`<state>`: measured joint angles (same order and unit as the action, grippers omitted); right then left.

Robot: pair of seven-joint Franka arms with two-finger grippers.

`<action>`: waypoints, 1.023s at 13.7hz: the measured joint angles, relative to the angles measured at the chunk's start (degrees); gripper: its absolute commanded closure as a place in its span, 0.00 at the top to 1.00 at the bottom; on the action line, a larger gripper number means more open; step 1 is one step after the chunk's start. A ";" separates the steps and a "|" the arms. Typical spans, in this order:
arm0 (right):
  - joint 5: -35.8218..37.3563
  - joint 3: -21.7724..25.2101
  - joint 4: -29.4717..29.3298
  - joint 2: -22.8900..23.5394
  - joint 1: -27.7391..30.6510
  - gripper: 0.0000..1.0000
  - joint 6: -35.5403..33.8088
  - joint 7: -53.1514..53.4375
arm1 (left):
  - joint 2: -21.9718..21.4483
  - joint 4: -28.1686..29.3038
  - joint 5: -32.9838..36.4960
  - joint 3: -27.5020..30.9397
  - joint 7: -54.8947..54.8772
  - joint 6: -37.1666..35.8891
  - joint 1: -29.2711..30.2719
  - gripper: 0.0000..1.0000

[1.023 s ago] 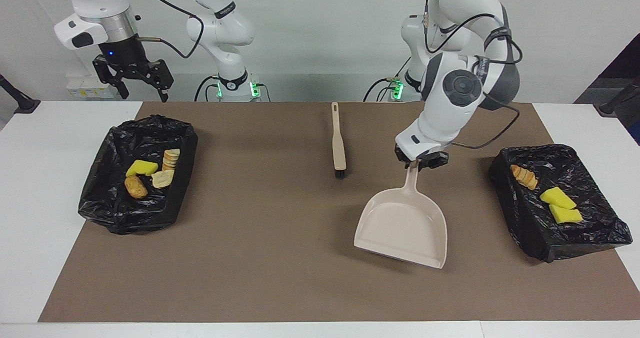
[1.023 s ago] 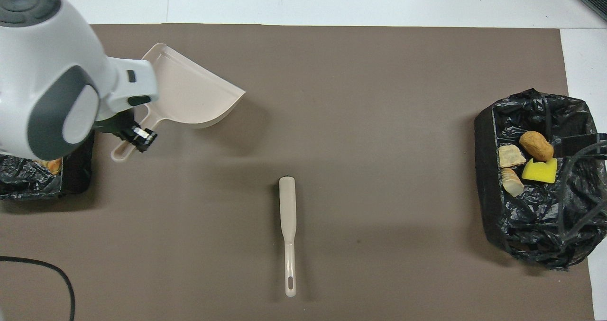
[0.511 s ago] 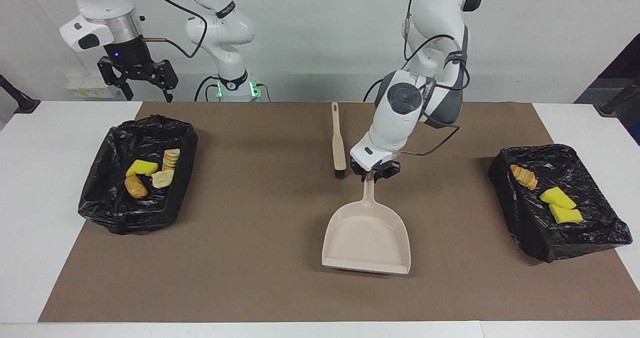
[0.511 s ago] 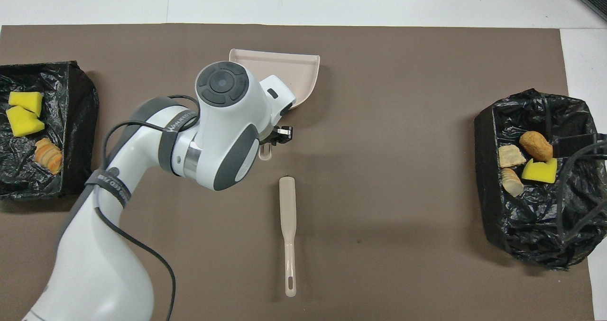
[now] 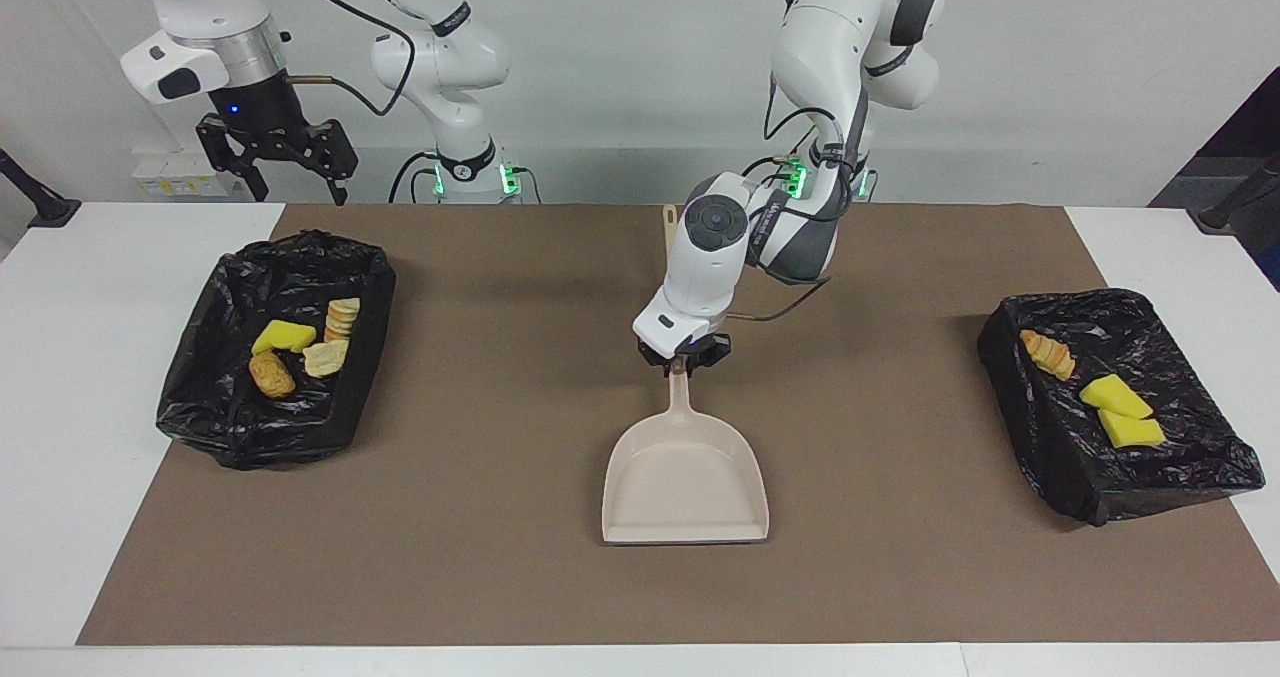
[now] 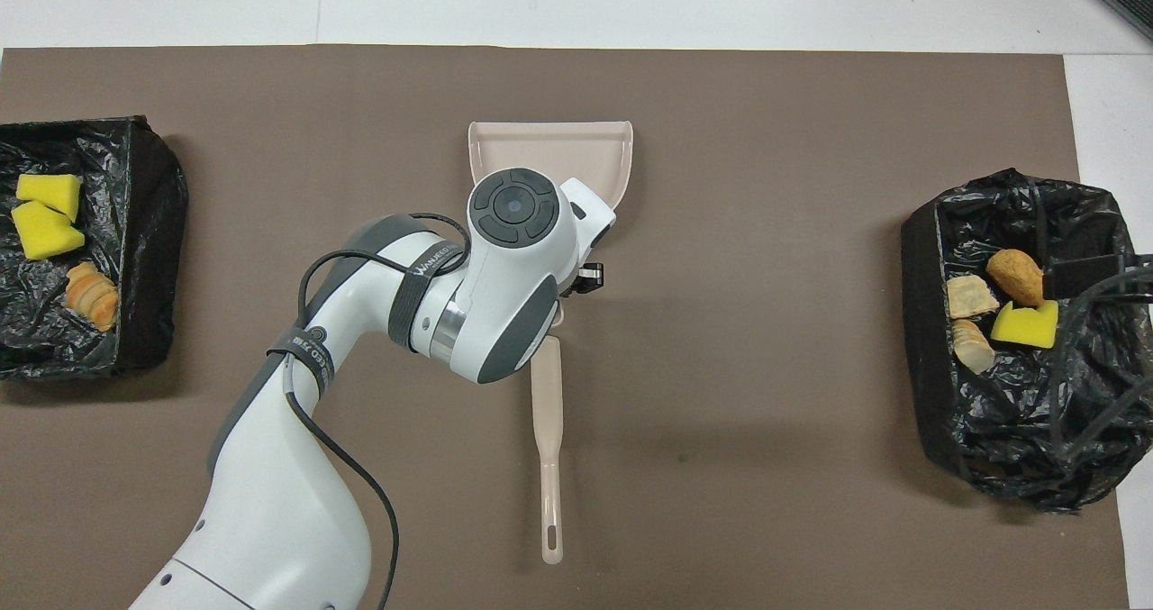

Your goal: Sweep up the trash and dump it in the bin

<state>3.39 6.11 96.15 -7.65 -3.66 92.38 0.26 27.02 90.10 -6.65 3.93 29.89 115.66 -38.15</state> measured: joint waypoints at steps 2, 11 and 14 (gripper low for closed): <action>0.00 0.00 0.00 0.00 0.00 1.00 0.00 0.00 | -2.82 -0.11 0.00 0.51 0.10 -3.55 1.80 1.00; -2.44 -0.04 0.45 1.99 -0.63 1.00 -0.12 -0.92 | -9.35 -1.13 0.03 1.00 -13.56 -13.29 17.16 1.00; -4.07 0.00 0.37 3.40 -0.60 1.00 -0.13 -0.87 | -12.10 -1.32 1.13 1.09 -24.24 -17.07 21.67 1.00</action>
<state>-0.67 6.12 96.52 -4.25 -4.27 92.25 -0.61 14.92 88.78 -5.52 5.03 5.65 98.60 -16.48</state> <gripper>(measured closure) 0.000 0.000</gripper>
